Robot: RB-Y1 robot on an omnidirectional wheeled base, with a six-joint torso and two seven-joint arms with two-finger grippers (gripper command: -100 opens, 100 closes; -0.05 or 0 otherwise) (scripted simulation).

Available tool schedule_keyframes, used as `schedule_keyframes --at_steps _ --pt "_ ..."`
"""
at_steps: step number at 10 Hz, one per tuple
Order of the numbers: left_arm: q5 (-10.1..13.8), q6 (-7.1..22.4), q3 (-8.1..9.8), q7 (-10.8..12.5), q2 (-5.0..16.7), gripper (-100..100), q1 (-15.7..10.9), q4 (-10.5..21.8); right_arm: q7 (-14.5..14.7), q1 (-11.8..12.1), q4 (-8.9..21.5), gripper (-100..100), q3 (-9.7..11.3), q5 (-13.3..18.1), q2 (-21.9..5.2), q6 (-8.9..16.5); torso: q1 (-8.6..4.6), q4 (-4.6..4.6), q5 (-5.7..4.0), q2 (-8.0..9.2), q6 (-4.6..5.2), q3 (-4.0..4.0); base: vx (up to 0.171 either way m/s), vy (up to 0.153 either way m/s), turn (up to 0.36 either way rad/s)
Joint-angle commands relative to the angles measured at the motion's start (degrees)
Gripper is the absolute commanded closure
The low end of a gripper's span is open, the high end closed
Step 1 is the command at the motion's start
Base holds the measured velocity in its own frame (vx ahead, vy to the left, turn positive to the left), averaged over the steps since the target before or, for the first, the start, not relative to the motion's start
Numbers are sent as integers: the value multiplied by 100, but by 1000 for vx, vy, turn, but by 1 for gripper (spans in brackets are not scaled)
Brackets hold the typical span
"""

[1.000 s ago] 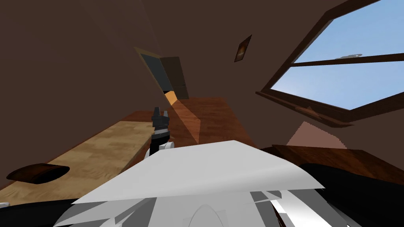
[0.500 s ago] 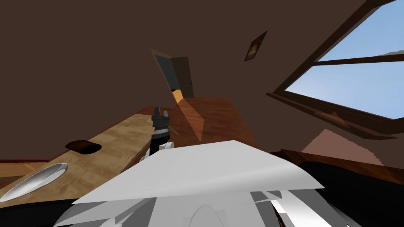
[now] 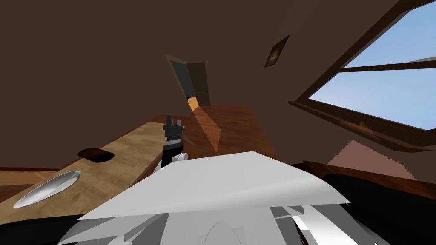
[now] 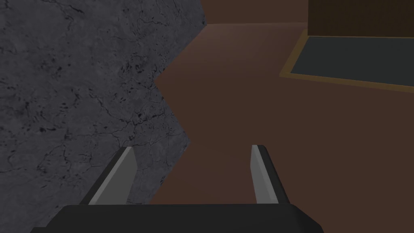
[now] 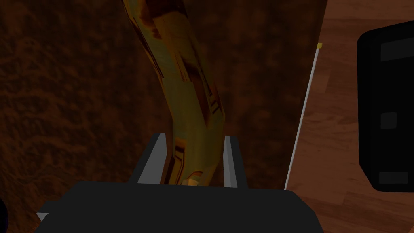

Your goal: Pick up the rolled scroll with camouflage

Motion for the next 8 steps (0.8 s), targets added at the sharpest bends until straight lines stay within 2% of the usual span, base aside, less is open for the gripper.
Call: schedule_keyframes --at_steps 1,2,3,4,5,6,7,8 --pt "0 0 0 0 0 0 0 0 0 0 0 100 0 0 0 0 0 0 0 0 0 0 0 0 0" --pt "0 0 0 0 0 0 0 0 1 0 0 100 0 1 0 1 0 0 0 -1 0 -1 0 0 0" --pt "0 0 0 0 0 0 0 0 2 -1 0 0 0 1 0 1 0 -1 1 -1 1 -1 0 0 0" --pt "0 0 0 0 0 0 0 0 244 120 -172 100 -19 -223 -177 101 0 -1 1 -2 1 -1 54 -34 -317" --pt "0 0 1 0 1 0 2 0 244 120 -172 100 -19 -223 -177 101 -10 -4 0 -10 18 -6 66 -42 -185" --pt "0 0 1 0 1 0 1 0 512 279 -329 100 -46 -461 -384 237 -13 -5 -1 -16 5 -10 82 -70 -264" --pt "0 0 1 0 1 0 2 0 512 279 -445 100 -46 -509 -384 237 -23 -10 3 -26 7 -17 69 -58 -146" --pt "0 0 1 0 1 0 1 0 737 438 -620 100 -73 -731 -591 373 -21 -7 -2 -28 -5 -17 85 -69 -255"
